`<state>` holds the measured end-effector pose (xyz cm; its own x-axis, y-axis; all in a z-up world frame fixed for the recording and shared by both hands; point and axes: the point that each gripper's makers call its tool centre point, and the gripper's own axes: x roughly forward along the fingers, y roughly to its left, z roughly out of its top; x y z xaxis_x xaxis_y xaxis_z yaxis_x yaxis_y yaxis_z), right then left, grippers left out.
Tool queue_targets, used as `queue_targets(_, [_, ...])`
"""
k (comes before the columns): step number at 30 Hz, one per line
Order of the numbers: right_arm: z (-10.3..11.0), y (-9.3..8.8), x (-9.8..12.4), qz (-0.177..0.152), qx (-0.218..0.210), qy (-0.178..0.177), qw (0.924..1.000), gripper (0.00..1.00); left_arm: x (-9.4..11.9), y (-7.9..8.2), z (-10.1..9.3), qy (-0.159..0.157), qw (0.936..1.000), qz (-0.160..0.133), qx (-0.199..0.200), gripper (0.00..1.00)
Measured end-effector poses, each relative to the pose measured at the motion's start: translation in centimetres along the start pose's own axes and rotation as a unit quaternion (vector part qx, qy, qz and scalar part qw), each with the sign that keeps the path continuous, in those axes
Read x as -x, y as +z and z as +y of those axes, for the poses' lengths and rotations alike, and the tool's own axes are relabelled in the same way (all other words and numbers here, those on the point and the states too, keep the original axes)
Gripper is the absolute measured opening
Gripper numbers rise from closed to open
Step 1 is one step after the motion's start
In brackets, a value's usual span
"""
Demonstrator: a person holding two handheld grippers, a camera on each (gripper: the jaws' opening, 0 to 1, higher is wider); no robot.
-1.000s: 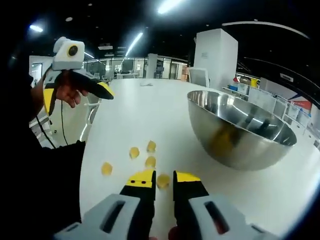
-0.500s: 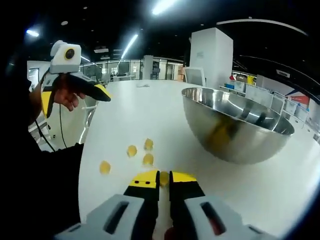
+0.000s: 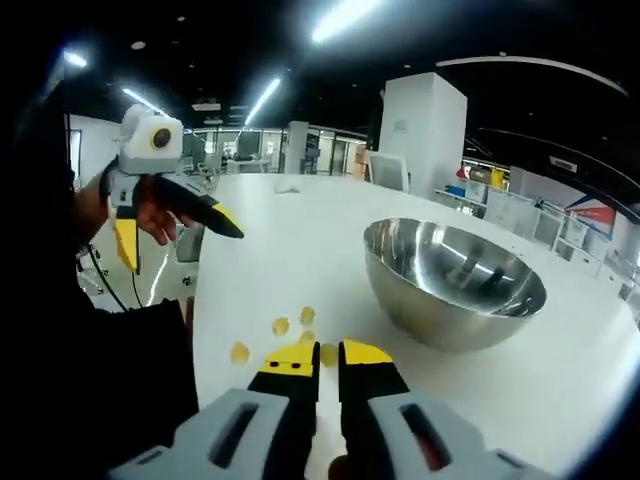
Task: Pick up the QQ candy scattered on the table and place it into the stainless steel bowl on the table
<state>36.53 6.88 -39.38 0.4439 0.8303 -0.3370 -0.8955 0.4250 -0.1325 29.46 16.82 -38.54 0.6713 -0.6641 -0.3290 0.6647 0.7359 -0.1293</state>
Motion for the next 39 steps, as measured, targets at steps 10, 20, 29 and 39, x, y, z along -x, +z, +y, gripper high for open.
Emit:
queue_targets(10, [-1.5,3.0,7.0,-0.055,-0.014,-0.053,0.9970,0.08,-0.7,0.6,-0.2,-0.006,1.0000,0.001,-0.006,0.75])
queue_targets(20, [-3.5,2.2,11.1,-0.076,-0.037,-0.092,0.9922,0.08,-1.7,0.7,-0.5,-0.009,0.9999,0.007,-0.008,0.75])
queue_targets(29, [-4.8,2.0,11.4,-0.088,-0.052,-0.100,0.9897,0.08,-2.1,0.7,-0.6,-0.010,0.9999,0.011,-0.007,0.75])
queue_targets(39, [-8.3,4.3,9.3,-0.075,-0.021,-0.097,0.9922,0.08,-2.5,0.4,-0.8,-0.015,0.9998,0.012,-0.004,0.75])
